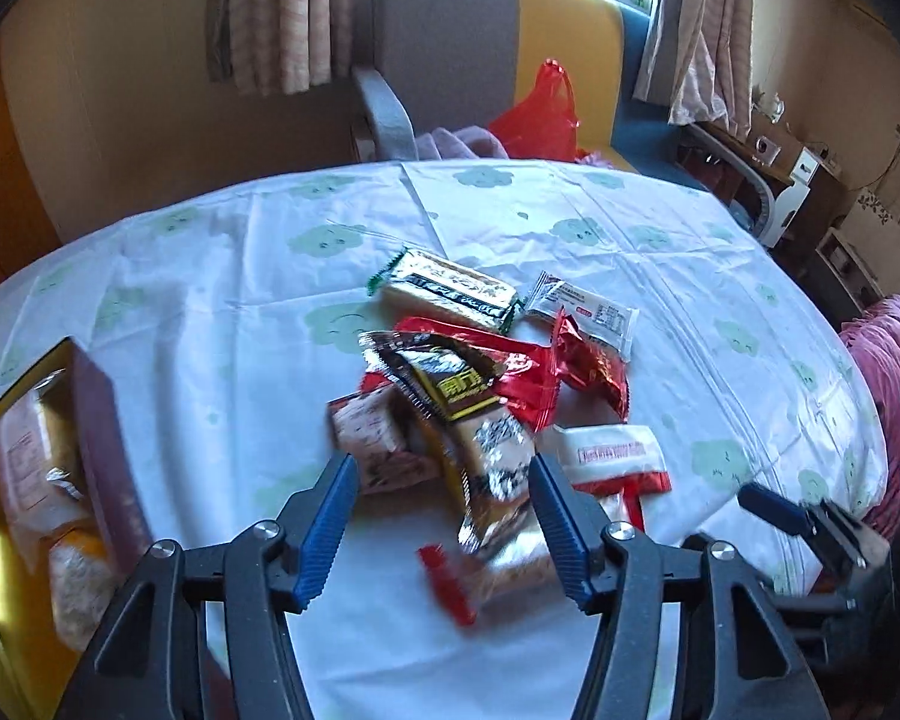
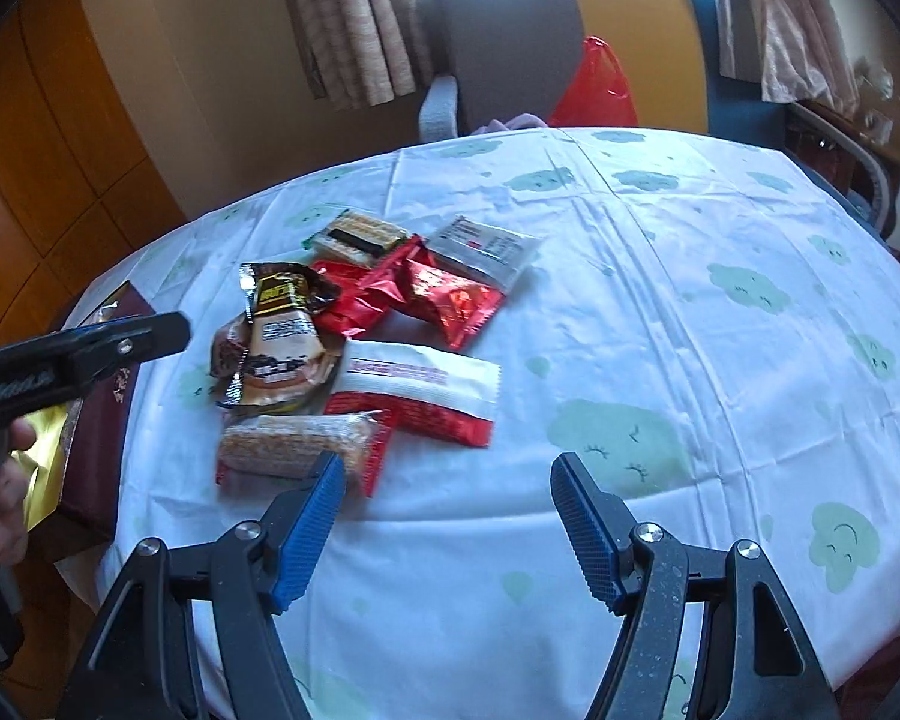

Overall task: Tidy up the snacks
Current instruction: 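Reach the left gripper to the black sesame packet and grasp it, then carry the black packet into the tin with left gripper while right grasps white Rose Kiss packet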

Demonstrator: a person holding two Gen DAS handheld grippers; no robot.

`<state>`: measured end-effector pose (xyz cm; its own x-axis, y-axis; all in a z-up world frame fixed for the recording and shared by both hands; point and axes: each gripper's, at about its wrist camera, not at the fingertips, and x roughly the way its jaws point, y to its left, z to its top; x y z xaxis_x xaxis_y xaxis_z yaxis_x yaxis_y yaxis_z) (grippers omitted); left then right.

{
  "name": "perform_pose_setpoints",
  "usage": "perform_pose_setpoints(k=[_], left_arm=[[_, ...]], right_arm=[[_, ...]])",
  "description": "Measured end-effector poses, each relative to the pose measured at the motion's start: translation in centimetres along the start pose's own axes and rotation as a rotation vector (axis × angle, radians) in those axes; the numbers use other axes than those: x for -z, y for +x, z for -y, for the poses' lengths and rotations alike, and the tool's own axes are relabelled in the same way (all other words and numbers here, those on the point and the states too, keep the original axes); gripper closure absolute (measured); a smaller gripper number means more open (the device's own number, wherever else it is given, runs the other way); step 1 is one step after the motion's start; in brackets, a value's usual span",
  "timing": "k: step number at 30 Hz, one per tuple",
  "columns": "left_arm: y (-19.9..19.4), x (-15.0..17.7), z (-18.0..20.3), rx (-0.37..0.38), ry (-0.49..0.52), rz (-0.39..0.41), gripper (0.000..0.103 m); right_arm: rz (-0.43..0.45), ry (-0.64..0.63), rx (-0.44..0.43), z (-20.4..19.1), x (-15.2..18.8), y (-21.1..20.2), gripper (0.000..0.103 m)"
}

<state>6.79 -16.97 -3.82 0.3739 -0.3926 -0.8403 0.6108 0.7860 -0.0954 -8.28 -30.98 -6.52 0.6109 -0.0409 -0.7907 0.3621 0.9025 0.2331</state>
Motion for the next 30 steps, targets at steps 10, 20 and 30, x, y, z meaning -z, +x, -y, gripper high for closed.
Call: perform_pose_setpoints(k=[10,20,30], left_arm=[[7.7,-2.2,1.8,-0.069,0.030,-0.107,0.044],[4.3,-1.2,0.8,0.009,0.020,-0.003,0.076],[-1.7,1.7,-0.9,0.058,0.051,0.069,0.076]], right_arm=[[-0.022,0.069,-0.003,2.7,0.7,0.8,0.026],[-0.028,0.094,-0.004,3.9,0.9,1.5,0.027],[-0.038,0.067,0.017,3.3,1.0,1.7,0.025]])
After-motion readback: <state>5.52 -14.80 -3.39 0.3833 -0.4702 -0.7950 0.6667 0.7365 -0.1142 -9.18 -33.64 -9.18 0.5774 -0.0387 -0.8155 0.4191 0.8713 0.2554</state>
